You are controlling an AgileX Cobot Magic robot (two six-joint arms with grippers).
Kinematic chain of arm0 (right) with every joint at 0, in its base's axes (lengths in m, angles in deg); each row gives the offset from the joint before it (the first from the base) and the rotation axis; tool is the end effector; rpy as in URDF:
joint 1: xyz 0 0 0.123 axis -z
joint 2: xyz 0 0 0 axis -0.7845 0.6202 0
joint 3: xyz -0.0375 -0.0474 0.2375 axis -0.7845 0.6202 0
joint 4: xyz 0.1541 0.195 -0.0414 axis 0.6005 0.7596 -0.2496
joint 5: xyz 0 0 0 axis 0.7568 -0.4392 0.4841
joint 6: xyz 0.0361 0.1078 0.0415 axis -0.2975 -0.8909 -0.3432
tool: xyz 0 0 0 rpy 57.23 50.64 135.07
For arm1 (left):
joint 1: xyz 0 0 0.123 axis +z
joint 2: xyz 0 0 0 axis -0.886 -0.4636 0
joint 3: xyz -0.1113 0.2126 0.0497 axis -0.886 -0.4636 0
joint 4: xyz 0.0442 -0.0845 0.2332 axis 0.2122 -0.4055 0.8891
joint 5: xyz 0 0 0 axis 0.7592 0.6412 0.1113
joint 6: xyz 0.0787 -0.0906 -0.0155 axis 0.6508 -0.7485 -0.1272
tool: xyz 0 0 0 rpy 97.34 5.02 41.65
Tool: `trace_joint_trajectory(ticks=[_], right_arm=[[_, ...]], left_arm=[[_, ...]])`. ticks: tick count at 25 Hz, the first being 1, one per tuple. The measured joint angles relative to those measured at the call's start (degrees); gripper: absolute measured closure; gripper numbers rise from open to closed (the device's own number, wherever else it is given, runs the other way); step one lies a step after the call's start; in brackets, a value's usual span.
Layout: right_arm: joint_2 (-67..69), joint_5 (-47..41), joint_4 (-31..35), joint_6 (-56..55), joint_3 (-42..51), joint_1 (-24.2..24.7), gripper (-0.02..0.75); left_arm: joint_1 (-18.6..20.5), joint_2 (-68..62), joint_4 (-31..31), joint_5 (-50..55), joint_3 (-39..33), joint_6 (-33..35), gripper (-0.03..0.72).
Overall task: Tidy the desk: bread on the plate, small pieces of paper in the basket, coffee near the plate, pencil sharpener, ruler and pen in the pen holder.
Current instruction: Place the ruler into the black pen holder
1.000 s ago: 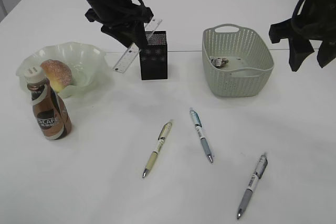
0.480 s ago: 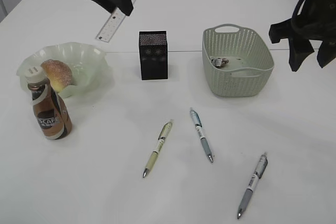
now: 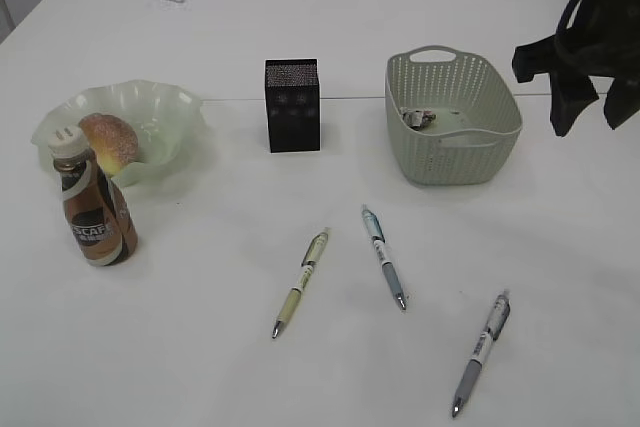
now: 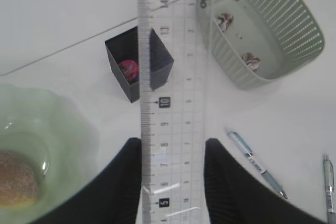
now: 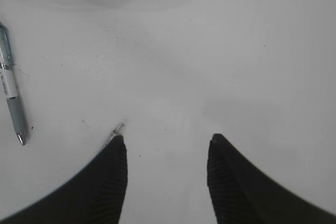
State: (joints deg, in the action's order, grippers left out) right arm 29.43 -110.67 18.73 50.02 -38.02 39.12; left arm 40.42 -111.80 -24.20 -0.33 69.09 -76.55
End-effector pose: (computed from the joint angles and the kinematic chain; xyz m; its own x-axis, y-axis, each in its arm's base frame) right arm 0.3403 0.0529 0.2401 -0.9642 -0.0073 -0.2652 0.0276 0.9914 -0.1278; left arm 0.4004 -0.1832 0.3424 -0.7238 0.2646 -0.6373 0.4489 0.8819 -0.1437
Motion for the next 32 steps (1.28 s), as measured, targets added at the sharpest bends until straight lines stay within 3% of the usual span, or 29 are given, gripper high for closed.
trace_joint_trajectory(ticks=[15, 27, 32], right_arm=[[0.0, 0.0, 0.0, 0.0, 0.0, 0.0, 0.372], [0.0, 0.0, -0.1, 0.0, 0.0, 0.0, 0.372], [0.0, 0.0, -0.2, 0.0, 0.0, 0.0, 0.372]], left_arm=[[0.0, 4.8, 2.4, -21.6, -1.6, 3.6, 0.416], [0.0, 4.8, 2.4, -61.8, -27.7, 5.4, 0.417], [0.0, 3.9, 1.3, -73.4, -33.3, 5.4, 0.417]])
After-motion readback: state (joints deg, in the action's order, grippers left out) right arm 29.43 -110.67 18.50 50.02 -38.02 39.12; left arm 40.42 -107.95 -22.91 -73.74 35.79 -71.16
